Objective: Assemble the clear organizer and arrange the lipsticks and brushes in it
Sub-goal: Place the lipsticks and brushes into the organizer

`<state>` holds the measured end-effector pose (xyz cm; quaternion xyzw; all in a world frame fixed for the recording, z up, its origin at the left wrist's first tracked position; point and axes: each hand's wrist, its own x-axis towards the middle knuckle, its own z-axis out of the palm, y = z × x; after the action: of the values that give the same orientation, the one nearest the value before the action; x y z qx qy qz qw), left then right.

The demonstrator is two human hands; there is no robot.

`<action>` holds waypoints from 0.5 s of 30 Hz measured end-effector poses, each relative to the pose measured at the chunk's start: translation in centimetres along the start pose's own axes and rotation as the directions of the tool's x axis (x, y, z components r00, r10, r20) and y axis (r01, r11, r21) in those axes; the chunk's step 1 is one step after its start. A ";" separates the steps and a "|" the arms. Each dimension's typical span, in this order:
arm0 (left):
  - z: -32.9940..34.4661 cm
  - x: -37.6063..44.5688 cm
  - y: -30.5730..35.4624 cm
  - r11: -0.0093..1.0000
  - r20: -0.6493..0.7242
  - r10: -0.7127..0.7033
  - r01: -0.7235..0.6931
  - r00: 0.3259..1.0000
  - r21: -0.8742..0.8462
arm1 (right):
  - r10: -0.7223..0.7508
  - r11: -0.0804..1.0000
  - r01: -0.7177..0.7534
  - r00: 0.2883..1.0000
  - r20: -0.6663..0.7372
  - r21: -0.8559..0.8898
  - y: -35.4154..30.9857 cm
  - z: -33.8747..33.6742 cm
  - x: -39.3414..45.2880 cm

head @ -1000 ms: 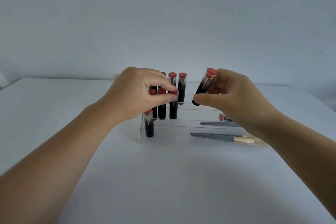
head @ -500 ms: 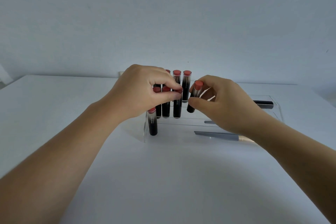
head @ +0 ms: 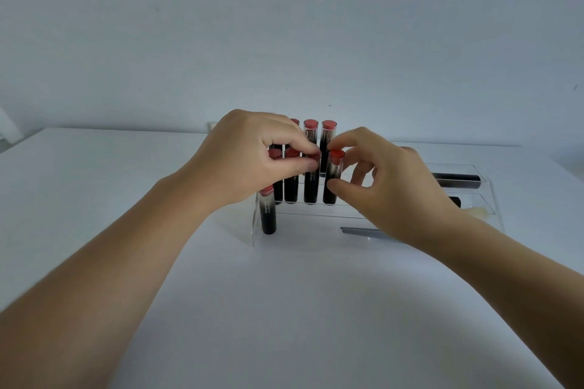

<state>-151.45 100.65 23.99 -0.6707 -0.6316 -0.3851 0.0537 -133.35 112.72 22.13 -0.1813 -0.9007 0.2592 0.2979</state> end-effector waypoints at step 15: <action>-0.2 0.1 0.3 0.997 0.005 -0.065 0.064 0.998 0.042 | -0.023 1.000 0.023 0.999 -0.026 0.005 0.8 0.5 0.2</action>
<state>-151.29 100.58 24.34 -0.6500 -0.6610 -0.3711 0.0532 -133.69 113.28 21.47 -0.1734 -0.8981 0.2557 0.3129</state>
